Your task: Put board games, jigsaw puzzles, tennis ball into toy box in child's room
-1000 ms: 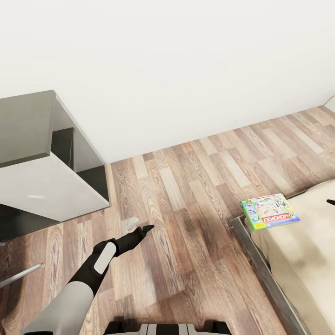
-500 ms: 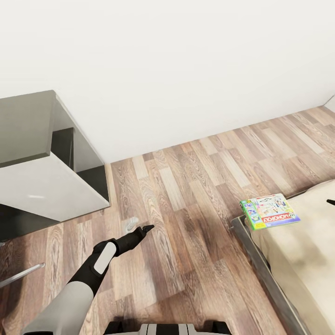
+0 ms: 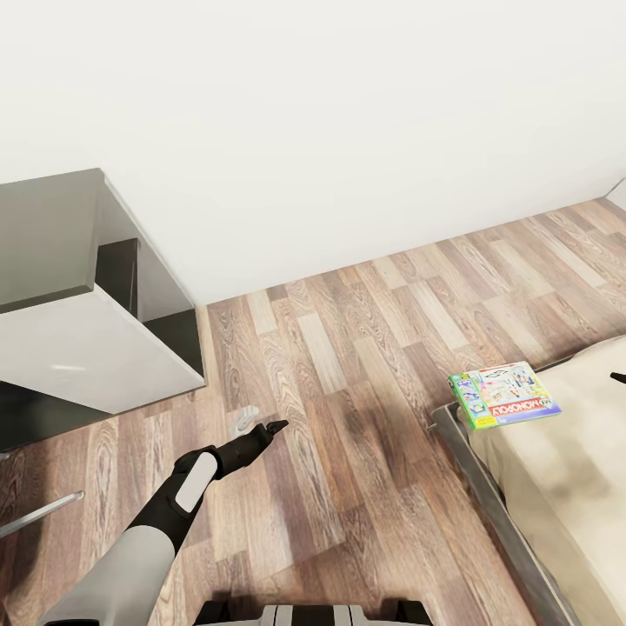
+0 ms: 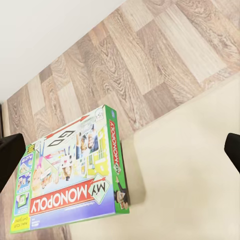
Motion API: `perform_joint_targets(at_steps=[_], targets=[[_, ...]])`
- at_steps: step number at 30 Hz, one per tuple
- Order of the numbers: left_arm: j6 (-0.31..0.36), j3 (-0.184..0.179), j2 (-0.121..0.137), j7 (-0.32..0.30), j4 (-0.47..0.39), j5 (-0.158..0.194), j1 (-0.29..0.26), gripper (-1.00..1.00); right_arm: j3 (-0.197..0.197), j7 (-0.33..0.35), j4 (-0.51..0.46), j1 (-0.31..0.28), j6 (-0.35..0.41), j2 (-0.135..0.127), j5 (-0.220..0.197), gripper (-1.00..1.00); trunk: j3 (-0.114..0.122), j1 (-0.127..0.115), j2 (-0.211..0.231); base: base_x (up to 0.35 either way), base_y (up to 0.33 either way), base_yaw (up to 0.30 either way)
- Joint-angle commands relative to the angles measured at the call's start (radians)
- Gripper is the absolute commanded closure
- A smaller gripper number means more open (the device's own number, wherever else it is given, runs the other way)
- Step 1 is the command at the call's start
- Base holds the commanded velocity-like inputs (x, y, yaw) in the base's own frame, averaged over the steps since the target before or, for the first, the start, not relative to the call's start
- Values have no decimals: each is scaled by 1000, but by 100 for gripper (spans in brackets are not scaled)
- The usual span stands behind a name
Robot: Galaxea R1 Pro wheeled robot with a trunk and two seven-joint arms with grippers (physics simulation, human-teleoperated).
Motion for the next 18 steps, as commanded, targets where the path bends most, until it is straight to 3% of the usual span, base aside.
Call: perform_joint_targets(at_steps=[1, 4, 13, 18], targets=[[9, 5, -1, -1, 0, 5, 0, -100, -2, 3, 1, -1, 10, 0, -3, -100, -1, 0, 0, 0, 0, 0], [8, 0, -2, -3, -1, 5, -12, -100, -4, 3, -3, 0, 16, 0, -4, -100, -1, 0, 0, 0, 0, 0], [18, -7, 12, -51, -28, 34, 2, -100, -7, 8, -24, 13, 48, -51, -12, -100, -1, 0, 0, 0, 0, 0], [36, -7, 18, -79, -32, 38, 3, -100, -7, 9, -34, 15, 54, -58, -13, -100, -1, 0, 0, 0, 0, 0]])
